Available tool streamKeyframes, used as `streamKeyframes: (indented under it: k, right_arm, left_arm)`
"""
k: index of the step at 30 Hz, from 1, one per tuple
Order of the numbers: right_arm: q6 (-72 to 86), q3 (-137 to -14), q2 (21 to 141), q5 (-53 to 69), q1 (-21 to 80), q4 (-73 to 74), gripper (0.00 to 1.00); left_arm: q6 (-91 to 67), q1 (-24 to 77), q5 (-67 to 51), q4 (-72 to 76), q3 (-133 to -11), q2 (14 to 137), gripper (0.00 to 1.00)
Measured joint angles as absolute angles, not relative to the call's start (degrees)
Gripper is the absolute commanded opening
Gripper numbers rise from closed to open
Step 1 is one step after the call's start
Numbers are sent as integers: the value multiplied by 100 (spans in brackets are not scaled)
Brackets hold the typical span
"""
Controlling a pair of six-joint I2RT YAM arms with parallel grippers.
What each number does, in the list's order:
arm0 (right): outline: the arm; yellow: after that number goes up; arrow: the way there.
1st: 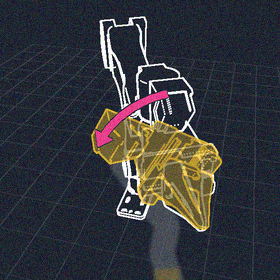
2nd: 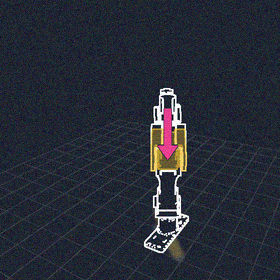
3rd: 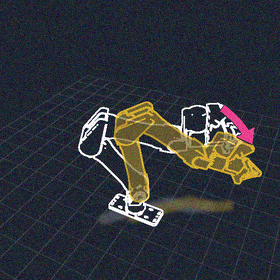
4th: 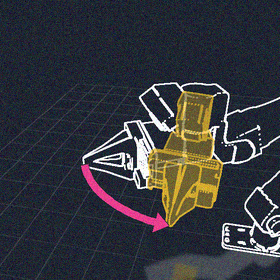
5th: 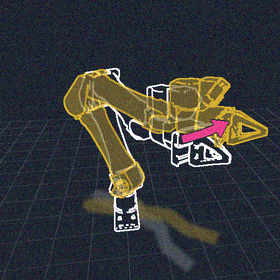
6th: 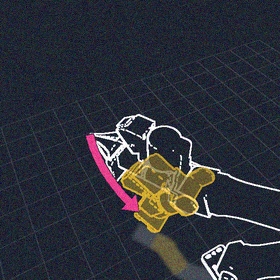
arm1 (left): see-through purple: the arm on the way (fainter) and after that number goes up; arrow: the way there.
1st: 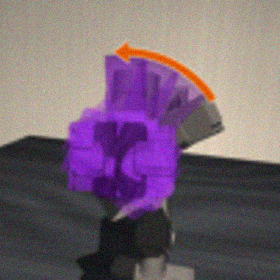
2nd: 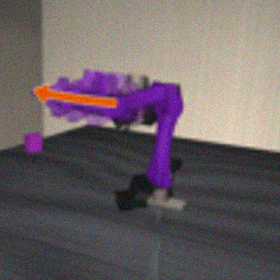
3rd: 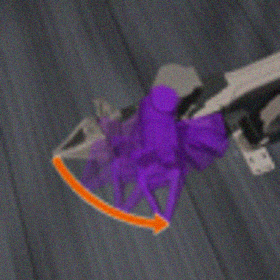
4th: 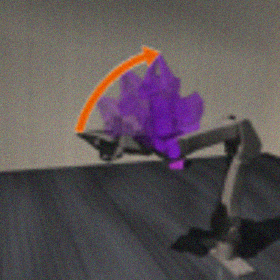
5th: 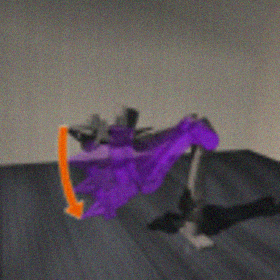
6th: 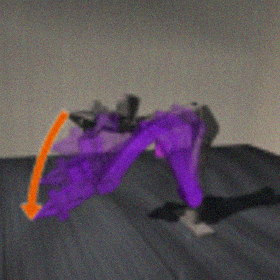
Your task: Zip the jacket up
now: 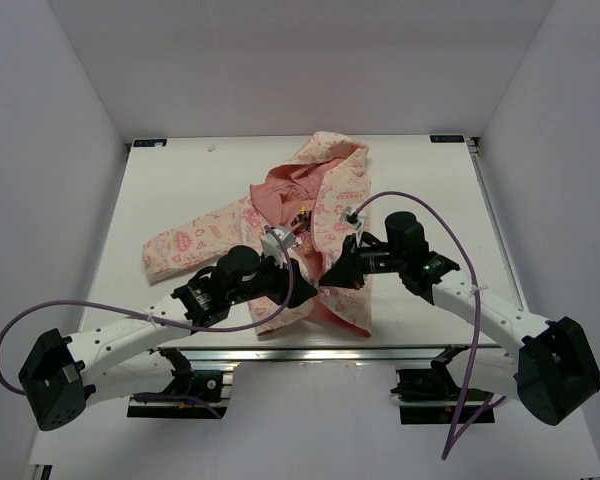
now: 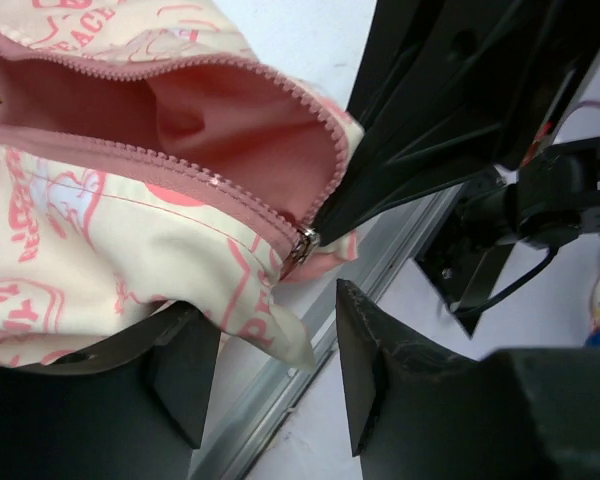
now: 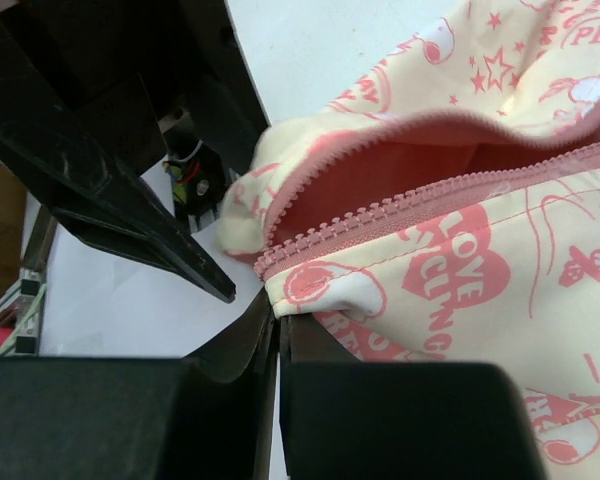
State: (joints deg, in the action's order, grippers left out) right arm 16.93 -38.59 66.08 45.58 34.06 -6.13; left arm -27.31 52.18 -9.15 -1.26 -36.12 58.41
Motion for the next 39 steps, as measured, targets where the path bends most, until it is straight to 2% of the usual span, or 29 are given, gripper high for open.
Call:
streamKeyframes:
  k: [10, 15, 22, 27, 34, 38, 39]
  right_arm:
    - [1920, -3614, 6615, 5039, 3376, -919, 0]
    - [1933, -3607, 6615, 5118, 3376, -947, 0]
    - [2104, -3533, 6613, 5120, 3376, -1181, 0]
    - [2167, -3476, 6617, 5166, 3376, -1223, 0]
    - [2187, -3476, 6744, 5229, 3376, -1245, 0]
    - [2187, -3476, 6777, 5225, 3376, -1245, 0]
    - [2187, -3476, 6781, 5225, 3376, -1245, 0]
  left_arm:
    - [-2926, 5214, -838, 27, -3518, 5752, 59]
    - [-3039, 5155, -845, 259, -3306, 5623, 66]
    - [-3413, 4923, -1153, 720, -2849, 5623, 68]
    - [-3769, 4652, -1614, 1278, -2338, 5603, 60]
    - [-3909, 4613, -2163, 1975, -2285, 5610, 59]
    - [-3955, 4606, -2338, 2241, -2285, 5682, 49]
    - [-3957, 4606, -2353, 2274, -2285, 5701, 43]
